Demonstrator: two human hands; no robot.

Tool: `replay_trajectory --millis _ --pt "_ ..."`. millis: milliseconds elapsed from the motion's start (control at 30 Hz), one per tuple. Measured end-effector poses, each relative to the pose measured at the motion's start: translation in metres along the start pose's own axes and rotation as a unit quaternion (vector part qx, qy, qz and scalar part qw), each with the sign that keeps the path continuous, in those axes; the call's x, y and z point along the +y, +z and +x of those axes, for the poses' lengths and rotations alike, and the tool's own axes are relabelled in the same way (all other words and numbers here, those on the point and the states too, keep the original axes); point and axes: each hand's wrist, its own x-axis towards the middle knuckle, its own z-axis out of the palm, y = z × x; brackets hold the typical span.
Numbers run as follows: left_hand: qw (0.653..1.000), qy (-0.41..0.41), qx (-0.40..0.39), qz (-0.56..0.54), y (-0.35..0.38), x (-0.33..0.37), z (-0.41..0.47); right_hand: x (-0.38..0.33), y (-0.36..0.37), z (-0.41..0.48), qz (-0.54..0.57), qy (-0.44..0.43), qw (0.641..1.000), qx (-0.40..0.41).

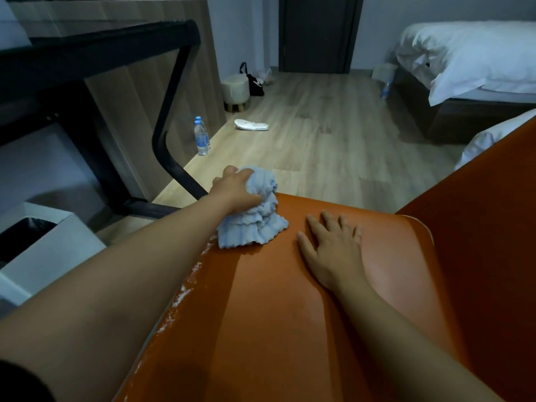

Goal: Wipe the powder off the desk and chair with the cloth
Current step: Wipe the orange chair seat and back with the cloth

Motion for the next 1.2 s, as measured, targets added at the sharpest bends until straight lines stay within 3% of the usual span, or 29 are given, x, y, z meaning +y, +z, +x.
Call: replay_trajectory --millis 100,500,1200 --pt "0.998 -0.036 -0.031 -0.050 0.010 -0.010 0.008 0.002 0.002 0.001 0.001 -0.003 1.000 0.008" --pt "0.993 -0.041 -0.027 -0.105 0.014 -0.020 -0.018 0.000 0.000 -0.001 -0.009 0.002 1.000 0.011" --pt "0.995 -0.039 -0.021 -0.091 0.010 -0.032 -0.122 -0.007 -0.014 -0.009 -0.001 0.003 1.000 -0.017"
